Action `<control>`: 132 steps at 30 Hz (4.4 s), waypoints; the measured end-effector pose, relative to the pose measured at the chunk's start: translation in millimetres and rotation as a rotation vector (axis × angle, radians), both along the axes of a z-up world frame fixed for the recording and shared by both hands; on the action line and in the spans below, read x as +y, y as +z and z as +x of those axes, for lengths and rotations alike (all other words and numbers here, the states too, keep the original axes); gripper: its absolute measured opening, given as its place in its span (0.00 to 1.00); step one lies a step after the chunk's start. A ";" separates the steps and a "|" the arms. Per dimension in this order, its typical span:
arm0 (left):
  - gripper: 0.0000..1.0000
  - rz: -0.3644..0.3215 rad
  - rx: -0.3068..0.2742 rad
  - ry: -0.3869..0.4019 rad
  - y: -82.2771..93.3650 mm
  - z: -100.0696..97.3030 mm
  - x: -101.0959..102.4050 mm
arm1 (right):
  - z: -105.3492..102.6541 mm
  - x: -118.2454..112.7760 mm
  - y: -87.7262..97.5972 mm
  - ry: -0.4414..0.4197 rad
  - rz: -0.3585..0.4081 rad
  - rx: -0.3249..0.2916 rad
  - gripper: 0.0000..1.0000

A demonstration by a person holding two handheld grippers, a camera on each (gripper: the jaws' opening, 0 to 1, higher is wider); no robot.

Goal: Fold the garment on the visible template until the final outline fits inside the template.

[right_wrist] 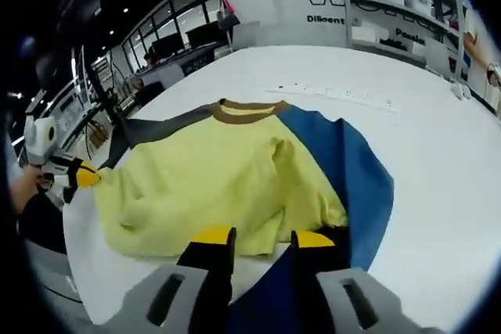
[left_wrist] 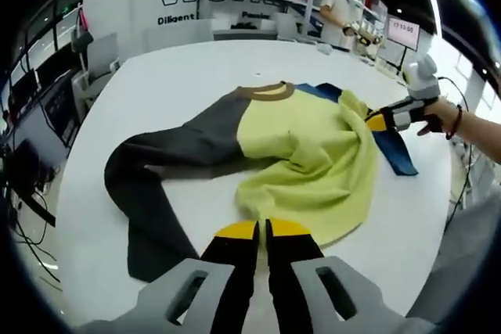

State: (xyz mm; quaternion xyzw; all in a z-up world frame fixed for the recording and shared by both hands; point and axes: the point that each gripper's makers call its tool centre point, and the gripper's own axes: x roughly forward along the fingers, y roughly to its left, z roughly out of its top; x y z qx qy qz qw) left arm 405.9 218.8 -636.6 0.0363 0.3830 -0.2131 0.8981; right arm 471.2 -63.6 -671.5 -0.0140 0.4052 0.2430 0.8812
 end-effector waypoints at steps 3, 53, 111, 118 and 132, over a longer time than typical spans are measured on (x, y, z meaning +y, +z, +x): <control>0.06 0.002 0.001 0.007 0.1 -0.2 0.2 | 3.2 0.7 1.2 -0.020 0.017 -0.014 0.18; 0.07 -0.018 0.138 0.010 10.0 -114.4 -12.8 | -168.1 -37.4 36.3 -0.054 -0.021 0.200 0.00; 0.38 -0.100 -0.033 0.318 29.1 -25.0 3.6 | -84.6 -70.5 65.1 -0.223 0.005 -0.051 0.40; 0.38 -0.140 -0.035 0.346 21.8 14.1 -4.0 | -62.5 -71.7 47.7 -0.232 -0.005 -0.035 0.41; 0.35 -0.255 -0.047 0.425 0.6 82.7 -1.6 | -28.0 -93.6 20.3 -0.294 -0.032 -0.032 0.21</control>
